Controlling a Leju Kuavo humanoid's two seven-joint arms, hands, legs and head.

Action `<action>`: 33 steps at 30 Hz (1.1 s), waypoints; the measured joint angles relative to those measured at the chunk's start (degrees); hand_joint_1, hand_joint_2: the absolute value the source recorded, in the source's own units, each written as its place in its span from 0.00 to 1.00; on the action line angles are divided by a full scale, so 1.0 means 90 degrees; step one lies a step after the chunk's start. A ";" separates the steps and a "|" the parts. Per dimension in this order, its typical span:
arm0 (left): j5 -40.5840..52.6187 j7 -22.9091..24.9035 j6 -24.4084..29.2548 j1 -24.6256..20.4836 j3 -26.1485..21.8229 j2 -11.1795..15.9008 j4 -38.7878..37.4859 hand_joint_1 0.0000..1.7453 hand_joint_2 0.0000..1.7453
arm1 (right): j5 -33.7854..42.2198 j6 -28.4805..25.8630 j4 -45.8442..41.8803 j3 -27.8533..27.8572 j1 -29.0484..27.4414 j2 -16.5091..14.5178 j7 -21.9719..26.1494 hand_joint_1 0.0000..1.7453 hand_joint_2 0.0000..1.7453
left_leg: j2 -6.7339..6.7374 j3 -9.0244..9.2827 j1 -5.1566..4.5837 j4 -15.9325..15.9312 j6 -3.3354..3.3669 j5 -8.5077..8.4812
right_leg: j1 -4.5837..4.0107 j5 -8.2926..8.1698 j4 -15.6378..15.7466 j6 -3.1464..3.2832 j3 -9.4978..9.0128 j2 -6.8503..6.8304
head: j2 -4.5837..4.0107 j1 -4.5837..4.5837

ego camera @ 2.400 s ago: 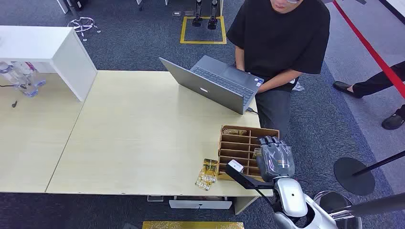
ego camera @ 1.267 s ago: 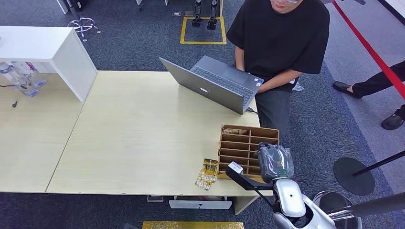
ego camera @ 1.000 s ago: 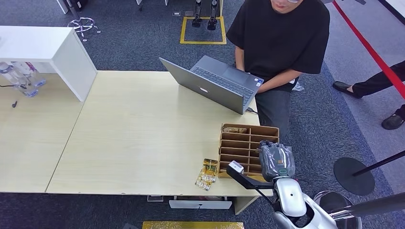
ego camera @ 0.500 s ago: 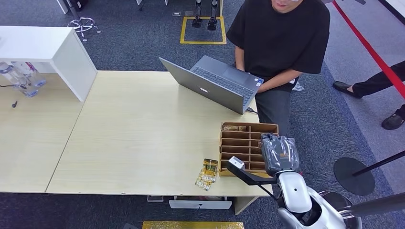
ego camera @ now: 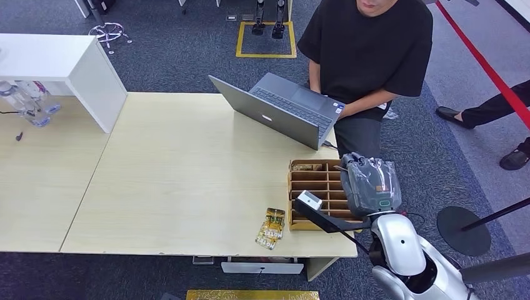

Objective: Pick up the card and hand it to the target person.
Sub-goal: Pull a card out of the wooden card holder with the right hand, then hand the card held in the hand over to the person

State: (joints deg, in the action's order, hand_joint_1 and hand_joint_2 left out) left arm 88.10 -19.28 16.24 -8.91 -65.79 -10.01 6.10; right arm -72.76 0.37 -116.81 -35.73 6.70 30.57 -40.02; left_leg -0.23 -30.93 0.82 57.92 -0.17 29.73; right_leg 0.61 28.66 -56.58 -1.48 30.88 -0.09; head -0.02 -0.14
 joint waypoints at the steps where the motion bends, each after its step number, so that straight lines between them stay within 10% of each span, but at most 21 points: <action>1: 0.0000 -0.0002 0.0000 0.0000 0.0000 0.0000 0.0000 0.00 0.00 | 0.0001 0.0000 -0.0051 0.0001 0.0010 0.0010 -0.0001 1.00 1.00 | 0.0000 0.0000 0.0000 0.0000 0.0000 0.0000 | 0.0000 0.0000 0.0000 0.0000 0.0000 0.0000 | 0.0000 0.0001; 33: -0.0001 0.0325 -0.0251 -0.0245 0.0847 -0.0053 0.0000 0.00 0.00 | 0.1162 -0.0619 0.1507 0.0822 0.1317 0.0690 -0.0005 1.00 1.00 | -0.0002 -0.0003 -0.0006 0.0003 0.0007 -0.0004 | 0.0006 -0.0005 0.0000 -0.0004 0.0002 -0.0001 | 0.0000 0.0001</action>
State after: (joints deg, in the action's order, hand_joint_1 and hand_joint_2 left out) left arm 88.09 -16.35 13.98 -11.11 -58.17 -10.49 6.10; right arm -62.30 -5.20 -103.25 -28.33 18.55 36.77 -40.06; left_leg -0.25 -30.96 0.77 57.95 -0.10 29.69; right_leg 0.66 28.62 -56.58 -1.52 30.89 -0.11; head -0.02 -0.14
